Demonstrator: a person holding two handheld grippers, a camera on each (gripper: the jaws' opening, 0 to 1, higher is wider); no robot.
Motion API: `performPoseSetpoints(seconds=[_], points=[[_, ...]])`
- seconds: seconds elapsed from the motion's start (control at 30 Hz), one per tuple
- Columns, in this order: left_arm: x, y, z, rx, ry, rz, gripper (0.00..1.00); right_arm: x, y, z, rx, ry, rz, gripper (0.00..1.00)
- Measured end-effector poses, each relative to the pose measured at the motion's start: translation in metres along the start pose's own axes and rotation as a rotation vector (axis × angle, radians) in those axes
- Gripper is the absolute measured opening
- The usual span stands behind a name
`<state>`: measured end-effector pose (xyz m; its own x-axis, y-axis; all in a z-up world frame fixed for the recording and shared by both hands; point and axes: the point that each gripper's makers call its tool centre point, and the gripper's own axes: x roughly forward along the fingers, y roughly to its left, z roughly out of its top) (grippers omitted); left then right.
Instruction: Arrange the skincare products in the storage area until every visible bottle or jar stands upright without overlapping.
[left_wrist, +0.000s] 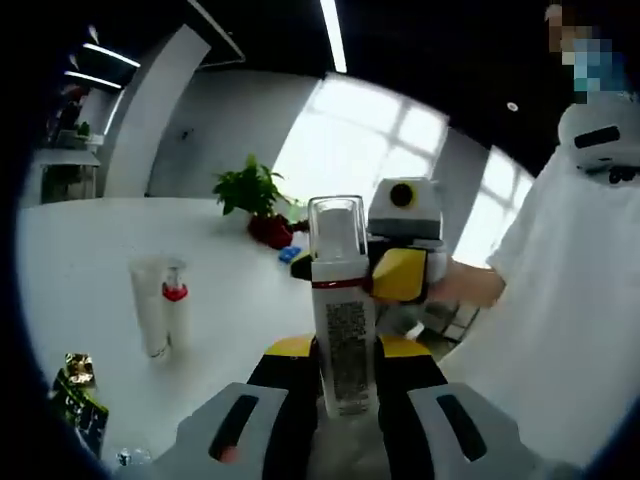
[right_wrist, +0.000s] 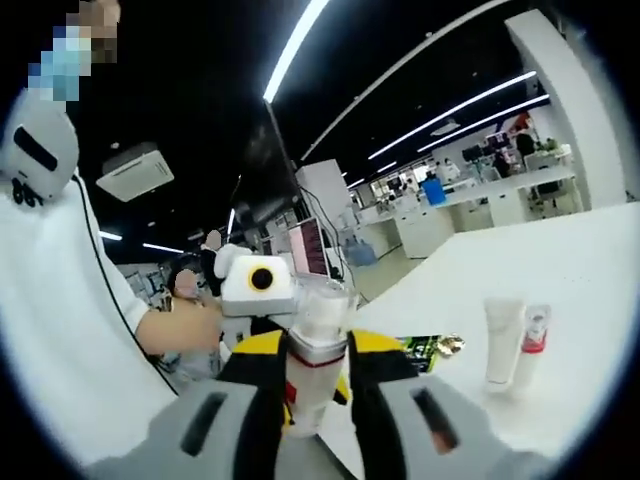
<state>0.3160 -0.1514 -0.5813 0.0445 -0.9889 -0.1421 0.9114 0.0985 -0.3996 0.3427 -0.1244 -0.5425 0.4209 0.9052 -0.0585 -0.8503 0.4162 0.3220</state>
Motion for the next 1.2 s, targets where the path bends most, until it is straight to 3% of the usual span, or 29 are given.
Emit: performPoseSetpoints(seconds=[0.1, 0.27, 0.43, 0.7, 0.93, 1.2], points=[[0.003, 0.002, 0.0, 0.018, 0.004, -0.015, 0.18, 0.0, -0.001, 0.0, -0.014, 0.003, 0.0, 0.23], [0.012, 0.011, -0.001, 0.034, 0.018, -0.017, 0.18, 0.001, -0.009, -0.001, -0.075, 0.009, -0.065, 0.22], [0.021, 0.029, -0.016, 0.075, 0.107, 0.033, 0.18, 0.004, -0.022, -0.016, -0.192, 0.083, -0.171, 0.21], [0.029, 0.055, -0.029, 0.127, 0.143, 0.117, 0.19, 0.005, -0.046, -0.032, -0.239, 0.106, -0.286, 0.21], [0.035, 0.074, -0.046, 0.159, 0.208, 0.157, 0.19, 0.007, -0.063, -0.052, -0.287, 0.164, -0.312, 0.21], [0.046, 0.103, -0.075, 0.191, 0.265, 0.244, 0.19, 0.008, -0.086, -0.082, -0.329, 0.229, -0.264, 0.21]])
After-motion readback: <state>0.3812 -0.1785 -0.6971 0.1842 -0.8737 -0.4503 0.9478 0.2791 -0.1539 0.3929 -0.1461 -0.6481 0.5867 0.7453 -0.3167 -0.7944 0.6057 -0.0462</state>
